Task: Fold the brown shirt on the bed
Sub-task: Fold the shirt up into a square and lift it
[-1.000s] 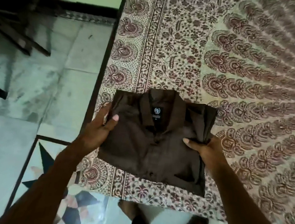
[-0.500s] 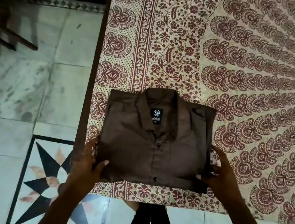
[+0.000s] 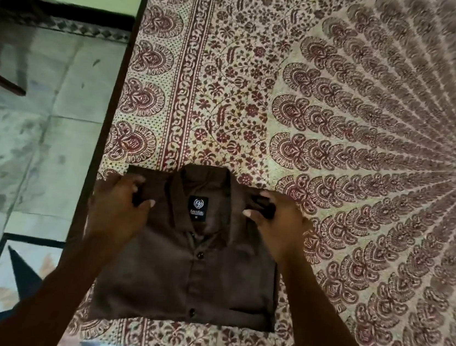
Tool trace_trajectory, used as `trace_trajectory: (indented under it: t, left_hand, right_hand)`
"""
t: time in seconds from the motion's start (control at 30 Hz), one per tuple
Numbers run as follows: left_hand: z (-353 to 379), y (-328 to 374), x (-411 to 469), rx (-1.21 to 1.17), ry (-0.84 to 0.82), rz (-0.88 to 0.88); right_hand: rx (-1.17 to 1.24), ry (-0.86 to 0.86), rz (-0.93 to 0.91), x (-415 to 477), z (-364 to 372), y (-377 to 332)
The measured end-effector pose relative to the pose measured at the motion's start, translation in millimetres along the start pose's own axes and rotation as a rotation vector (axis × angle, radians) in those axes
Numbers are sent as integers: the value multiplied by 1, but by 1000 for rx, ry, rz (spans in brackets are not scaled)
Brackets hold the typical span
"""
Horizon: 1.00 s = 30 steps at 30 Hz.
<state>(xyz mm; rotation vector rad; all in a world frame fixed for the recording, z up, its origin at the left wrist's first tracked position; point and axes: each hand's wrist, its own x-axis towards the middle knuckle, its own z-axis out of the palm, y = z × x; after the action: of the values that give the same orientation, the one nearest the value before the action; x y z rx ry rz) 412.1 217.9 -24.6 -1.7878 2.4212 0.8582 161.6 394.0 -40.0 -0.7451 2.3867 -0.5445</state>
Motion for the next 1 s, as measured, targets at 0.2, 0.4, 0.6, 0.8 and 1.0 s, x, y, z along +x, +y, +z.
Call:
trace_trajectory:
  t: [0.2,0.4,0.6,0.8,1.0]
  left_hand:
    - [5,6,0,183,69,138]
    - [25,17,-27,243,278,225]
    - [55,-9,-109,241,120,249]
    - [74,-46,-98,378,-10,246]
    - [60,-30,-90,299,124,262]
  right_hand:
    - [208,224,-13,-6,-1,5]
    - [-19,400,-120,-23,10,10]
    - [-283,155,-517,-142,55,10]
    - [-541,9,-374,-131,66,82]
    - [-432,156,-231,-103,34,63]
